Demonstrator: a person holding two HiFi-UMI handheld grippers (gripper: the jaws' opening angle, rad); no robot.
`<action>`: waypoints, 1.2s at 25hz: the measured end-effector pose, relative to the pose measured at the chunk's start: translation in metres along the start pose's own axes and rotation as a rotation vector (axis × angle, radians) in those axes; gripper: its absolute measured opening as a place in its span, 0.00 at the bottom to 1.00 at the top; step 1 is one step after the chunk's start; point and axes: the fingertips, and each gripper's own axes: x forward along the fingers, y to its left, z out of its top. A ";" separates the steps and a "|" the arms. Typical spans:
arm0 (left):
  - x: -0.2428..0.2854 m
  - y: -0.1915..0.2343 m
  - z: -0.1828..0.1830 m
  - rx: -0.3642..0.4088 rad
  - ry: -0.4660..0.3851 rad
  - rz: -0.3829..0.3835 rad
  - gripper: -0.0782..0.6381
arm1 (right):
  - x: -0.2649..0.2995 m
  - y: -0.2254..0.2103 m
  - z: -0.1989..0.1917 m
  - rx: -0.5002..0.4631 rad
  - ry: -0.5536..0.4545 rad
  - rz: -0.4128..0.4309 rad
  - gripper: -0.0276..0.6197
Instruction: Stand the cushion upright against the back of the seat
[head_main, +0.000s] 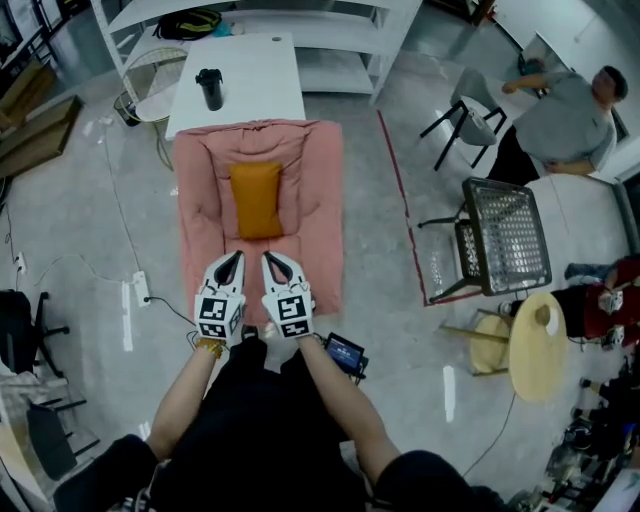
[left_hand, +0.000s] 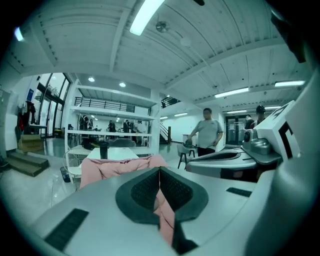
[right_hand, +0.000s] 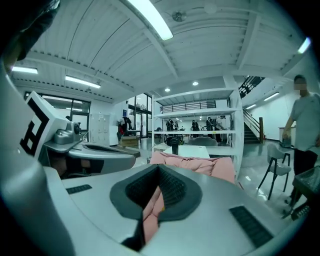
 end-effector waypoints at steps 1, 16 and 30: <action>-0.004 -0.004 0.006 0.004 -0.012 -0.001 0.13 | -0.007 0.001 0.004 0.001 -0.006 0.003 0.07; -0.036 -0.049 0.023 0.041 -0.064 0.040 0.13 | -0.056 0.002 0.012 0.028 -0.080 0.052 0.07; -0.114 -0.093 0.022 0.047 -0.081 0.063 0.13 | -0.132 0.054 -0.005 0.019 -0.097 0.091 0.07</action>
